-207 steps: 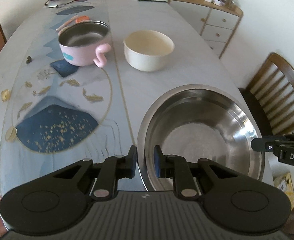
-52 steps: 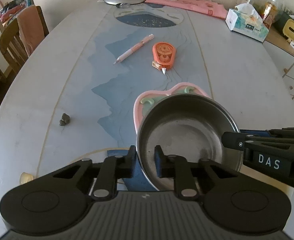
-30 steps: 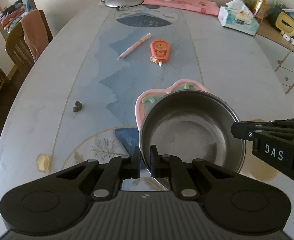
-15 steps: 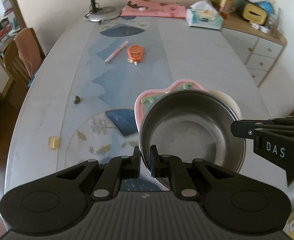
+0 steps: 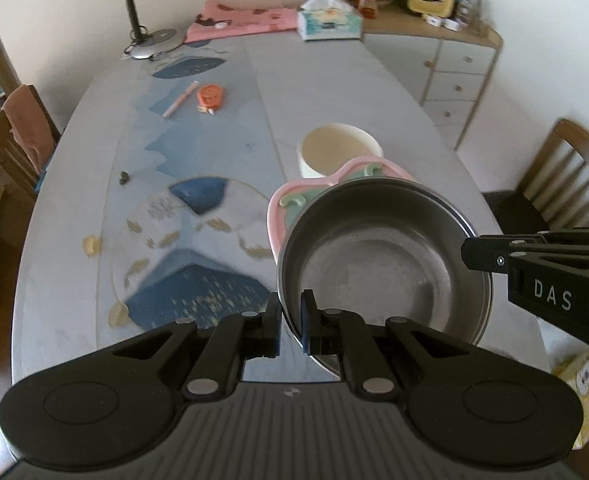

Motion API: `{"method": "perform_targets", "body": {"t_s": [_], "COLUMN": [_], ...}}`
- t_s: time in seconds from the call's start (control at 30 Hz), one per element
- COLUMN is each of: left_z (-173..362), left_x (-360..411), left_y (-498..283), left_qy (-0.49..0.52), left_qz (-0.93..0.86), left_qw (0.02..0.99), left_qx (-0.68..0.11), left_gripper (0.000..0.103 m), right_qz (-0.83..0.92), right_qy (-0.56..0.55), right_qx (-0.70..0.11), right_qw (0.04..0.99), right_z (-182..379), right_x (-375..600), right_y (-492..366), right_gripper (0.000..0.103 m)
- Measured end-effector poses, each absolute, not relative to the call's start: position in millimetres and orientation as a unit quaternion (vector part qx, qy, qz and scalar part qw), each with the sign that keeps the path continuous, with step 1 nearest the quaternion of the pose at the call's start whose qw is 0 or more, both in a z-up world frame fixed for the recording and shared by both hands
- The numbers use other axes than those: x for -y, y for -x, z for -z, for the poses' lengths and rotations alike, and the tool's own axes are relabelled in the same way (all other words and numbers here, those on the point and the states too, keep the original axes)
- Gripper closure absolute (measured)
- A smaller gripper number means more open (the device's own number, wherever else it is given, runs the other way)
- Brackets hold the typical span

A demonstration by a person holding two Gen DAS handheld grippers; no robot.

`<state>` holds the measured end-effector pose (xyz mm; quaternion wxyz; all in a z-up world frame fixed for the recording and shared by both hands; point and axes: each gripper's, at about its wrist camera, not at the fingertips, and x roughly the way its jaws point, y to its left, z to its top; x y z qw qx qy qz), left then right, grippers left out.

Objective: Organize plates and bowls

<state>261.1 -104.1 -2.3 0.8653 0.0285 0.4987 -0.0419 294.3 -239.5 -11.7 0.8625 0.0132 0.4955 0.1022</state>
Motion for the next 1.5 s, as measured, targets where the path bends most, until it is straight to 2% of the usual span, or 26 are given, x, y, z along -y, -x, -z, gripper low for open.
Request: {"method": "perform_targets", "body": {"t_s": [0.8,1.5], "left_z": [49,90], "left_x": [193,213], "left_y": [-167,-170], "left_qy": [-0.089,-0.134], "left_qz": [0.16,0.179], "left_qw": [0.831,0.817], "left_qx": [-0.524,-0.531], "left_gripper": [0.095,0.095], "right_qz": [-0.008,0.002], "right_qy": [-0.063,-0.095], "right_qx": [-0.524,-0.547], "right_qw": [0.849,0.832], "right_z": [50,94], "right_x": [330,348], "right_y": [-168,-158], "right_gripper": [0.098,0.097]}}
